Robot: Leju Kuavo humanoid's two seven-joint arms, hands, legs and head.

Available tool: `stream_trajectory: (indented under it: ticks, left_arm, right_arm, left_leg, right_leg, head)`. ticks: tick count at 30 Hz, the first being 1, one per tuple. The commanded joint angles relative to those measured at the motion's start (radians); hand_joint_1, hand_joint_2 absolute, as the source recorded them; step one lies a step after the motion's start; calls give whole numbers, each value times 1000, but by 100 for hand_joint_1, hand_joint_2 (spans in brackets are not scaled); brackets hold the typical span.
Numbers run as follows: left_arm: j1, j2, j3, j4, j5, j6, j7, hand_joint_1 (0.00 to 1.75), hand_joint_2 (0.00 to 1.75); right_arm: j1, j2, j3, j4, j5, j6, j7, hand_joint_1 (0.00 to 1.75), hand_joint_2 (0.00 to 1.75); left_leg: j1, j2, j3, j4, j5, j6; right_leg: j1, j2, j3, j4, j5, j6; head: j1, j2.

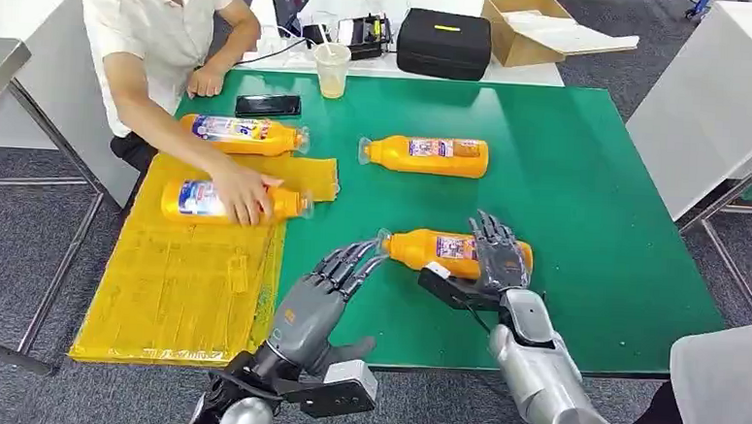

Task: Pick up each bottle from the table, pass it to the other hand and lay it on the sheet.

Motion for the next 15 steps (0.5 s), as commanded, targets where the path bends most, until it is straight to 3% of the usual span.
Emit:
stream_trajectory:
  ticks: [1, 6, 8, 11, 15]
  left_arm:
    - [-33, -3, -23, 64, 4, -1, -1, 0, 175]
    - [-35, -5, -23, 69, 5, -1, -2, 0, 175]
    - [-33, -9, -19, 73, 9, 2, -6, 0, 175]
    - [-30, -15, -11, 53, 9, 1, -5, 0, 175]
    - [-31, -14, -10, 53, 9, 1, -5, 0, 175]
  right_arm:
    - [-73, 2, 46, 187, 7, 31, 18, 0, 175]
    - [-98, 9, 42, 234, 7, 116, 44, 0, 175]
    - [-116, 11, 33, 273, -2, 173, 62, 175, 175]
    - [-132, 15, 20, 300, -11, 241, 94, 175, 175]
    - [-132, 13, 20, 299, -12, 241, 94, 175, 175]
  left_leg:
    - [1, 1, 2, 0, 0, 0]
    - [1, 2, 4, 0, 0, 0]
    - [2, 2, 6, 0, 0, 0]
    - [1, 1, 8, 0, 0, 0]
    - [1, 0, 9, 0, 1, 0]
  right_leg:
    - [1, -1, 2, -1, 0, -3]
    - [2, 0, 5, -1, 0, -3]
    - [3, -1, 7, -2, 1, -6]
    - [1, 1, 7, -1, 1, -2]
    - [2, -2, 7, -2, 2, -4]
  head:
    - [0, 0]
    - [0, 0]
    - [0, 0]
    - [0, 0]
    - [0, 0]
